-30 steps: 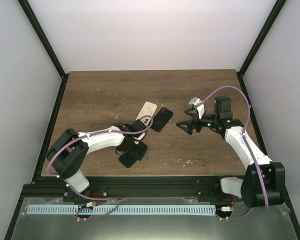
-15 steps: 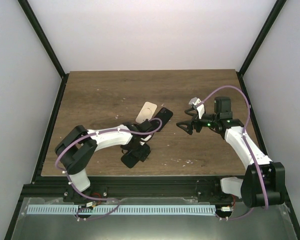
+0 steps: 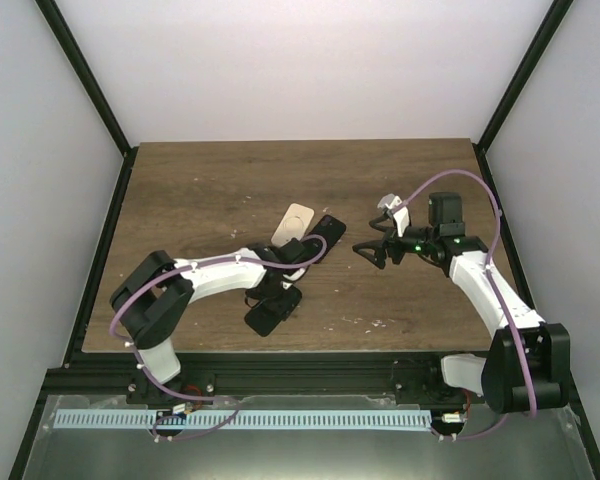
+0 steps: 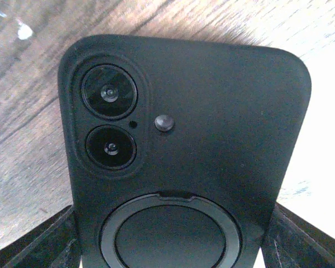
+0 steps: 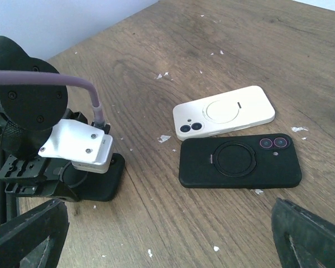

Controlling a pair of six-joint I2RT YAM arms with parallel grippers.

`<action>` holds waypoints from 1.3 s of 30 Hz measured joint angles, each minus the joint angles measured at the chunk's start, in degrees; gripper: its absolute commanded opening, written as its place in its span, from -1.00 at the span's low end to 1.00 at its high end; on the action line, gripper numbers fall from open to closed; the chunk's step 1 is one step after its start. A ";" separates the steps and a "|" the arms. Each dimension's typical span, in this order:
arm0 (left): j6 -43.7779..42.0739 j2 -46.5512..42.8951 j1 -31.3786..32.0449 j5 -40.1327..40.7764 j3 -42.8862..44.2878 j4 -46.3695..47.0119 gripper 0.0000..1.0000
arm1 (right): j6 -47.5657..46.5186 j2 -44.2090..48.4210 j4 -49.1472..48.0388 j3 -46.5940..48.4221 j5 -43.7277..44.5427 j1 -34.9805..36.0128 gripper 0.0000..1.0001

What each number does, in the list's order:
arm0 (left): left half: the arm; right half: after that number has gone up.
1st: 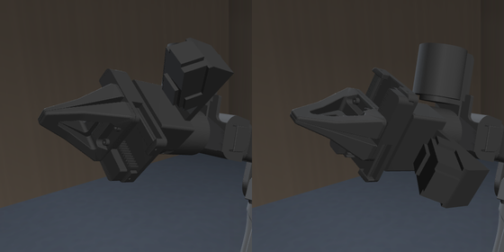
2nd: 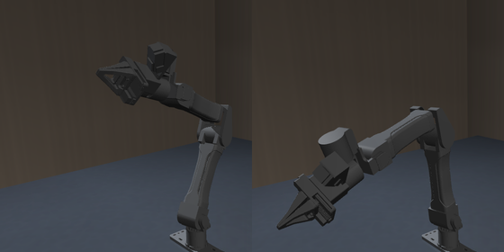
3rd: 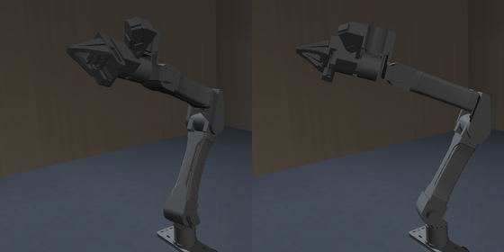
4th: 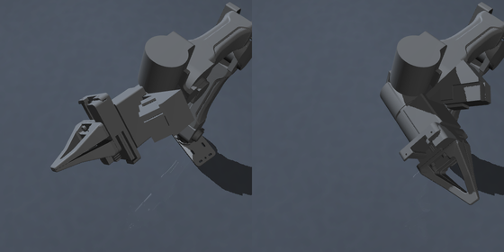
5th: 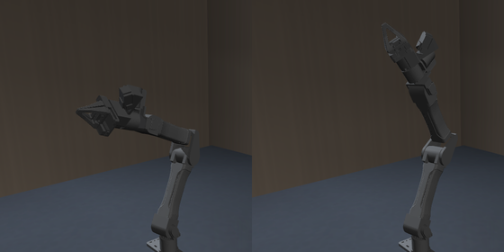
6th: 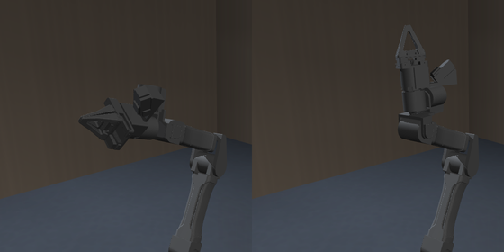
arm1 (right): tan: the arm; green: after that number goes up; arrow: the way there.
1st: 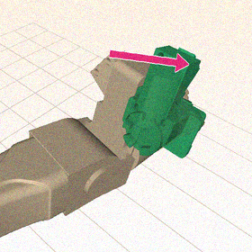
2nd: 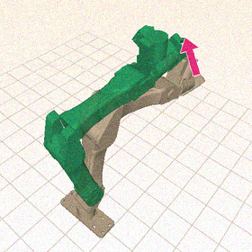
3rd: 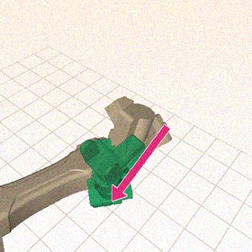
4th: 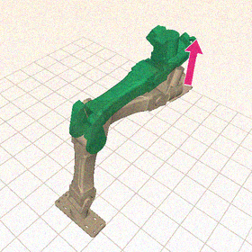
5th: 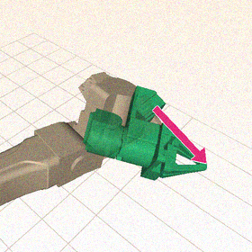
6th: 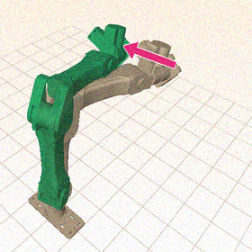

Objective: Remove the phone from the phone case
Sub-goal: Pick up the phone at the center of the board.

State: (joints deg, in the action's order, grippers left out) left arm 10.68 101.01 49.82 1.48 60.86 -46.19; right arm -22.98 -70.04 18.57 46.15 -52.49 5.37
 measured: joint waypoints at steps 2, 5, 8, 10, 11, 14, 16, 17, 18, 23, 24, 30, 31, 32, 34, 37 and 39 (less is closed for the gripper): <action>1.07 -0.87 0.00 0.00 0.35 -0.09 0.12 | 0.15 0.00 1.14 0.81 -0.04 0.00 1.00; 2.89 -3.93 -0.02 -0.50 2.25 0.37 0.10 | 0.37 -0.02 2.95 2.86 -0.26 0.00 1.00; 5.29 -7.63 -0.17 -1.64 5.29 2.36 0.10 | 1.05 -0.02 5.14 5.77 -0.55 0.00 1.00; 7.37 -9.62 -0.37 -2.32 7.52 5.11 0.10 | 1.49 0.15 6.32 7.34 -1.09 0.00 1.00; 8.44 -10.47 -0.46 -2.69 8.26 6.64 0.09 | 1.73 0.35 6.78 7.72 -1.62 0.00 1.00; 11.91 -13.49 -1.18 -3.61 8.68 11.69 0.06 | 2.73 1.40 7.96 7.76 -5.44 -0.04 1.00; 14.25 -16.02 -2.10 -4.74 7.52 15.72 0.02 | 2.64 2.10 8.66 7.41 -9.57 -0.04 1.00; 15.52 -17.51 -2.69 -5.53 6.54 18.01 0.01 | 2.40 2.32 9.35 7.26 -11.45 -0.04 1.00; 16.79 -18.97 -3.32 -6.23 5.53 20.24 0.01 | 1.90 2.40 10.19 7.17 -13.73 -0.04 1.00; 21.40 -23.37 -5.07 -8.96 3.10 28.52 0.00 | 0.44 1.81 12.98 6.75 -20.83 -0.04 1.00; 22.10 -23.80 -5.11 -9.70 2.89 29.97 0.00 | 0.28 1.55 13.18 6.47 -21.90 -0.04 1.00; 24.70 -26.97 -5.18 -12.52 1.88 37.64 -0.01 | -0.33 -0.26 15.19 6.51 -25.40 0.92 1.00; 25.00 -27.17 -5.25 -12.74 1.86 38.53 -0.01 | -0.33 -0.39 15.89 7.10 -25.70 1.20 1.00; 25.24 -27.19 -5.40 -13.03 1.86 39.63 -0.01 | -0.35 -0.50 16.46 7.80 -25.94 1.36 1.00; 25.38 -26.88 -5.81 -13.70 2.21 40.28 -0.01 | -1.03 -0.59 18.25 10.23 -25.94 1.60 1.00; 25.66 -26.45 -6.45 -14.43 2.23 40.72 -0.02 | -3.06 -0.55 21.27 13.99 -25.62 1.60 1.00; 27.21 -26.51 -6.88 -15.43 0.96 42.56 -0.04 | -4.46 -0.11 23.08 15.37 -25.03 1.60 1.00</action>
State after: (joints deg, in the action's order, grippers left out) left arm 37.89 74.50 42.94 -13.96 61.82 -3.64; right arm -27.44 -70.15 41.65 61.52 -77.52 6.96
